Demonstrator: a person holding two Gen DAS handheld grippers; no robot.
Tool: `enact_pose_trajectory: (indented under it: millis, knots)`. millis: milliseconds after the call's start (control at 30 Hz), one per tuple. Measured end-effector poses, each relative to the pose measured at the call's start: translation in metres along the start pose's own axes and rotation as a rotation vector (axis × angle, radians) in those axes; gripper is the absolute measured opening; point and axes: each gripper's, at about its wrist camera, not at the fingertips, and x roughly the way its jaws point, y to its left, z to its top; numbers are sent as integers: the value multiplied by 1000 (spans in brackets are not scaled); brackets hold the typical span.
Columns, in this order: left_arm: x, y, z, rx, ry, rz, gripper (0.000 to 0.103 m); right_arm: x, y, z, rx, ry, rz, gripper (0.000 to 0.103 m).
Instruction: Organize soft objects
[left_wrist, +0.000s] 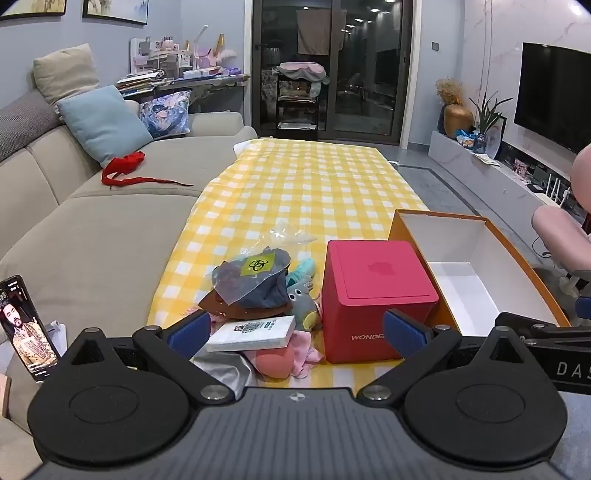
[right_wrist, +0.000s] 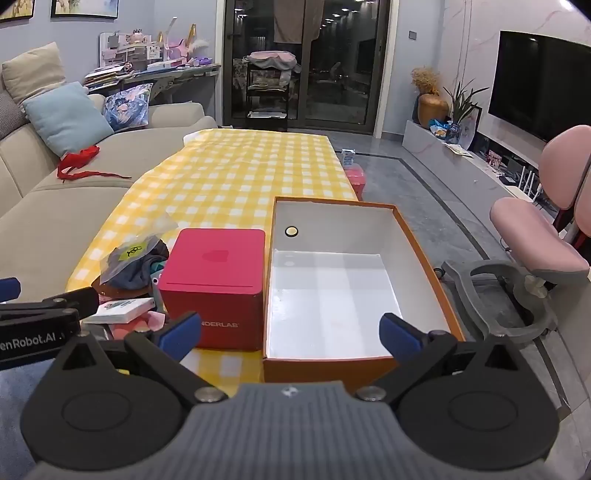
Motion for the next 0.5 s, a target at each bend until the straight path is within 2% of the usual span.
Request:
enact_pose_trajectory:
  millis: [500]
  knots:
    - [5,-1,2,-25,9,-16,103,0,-1,-6,-12,9,-9,100]
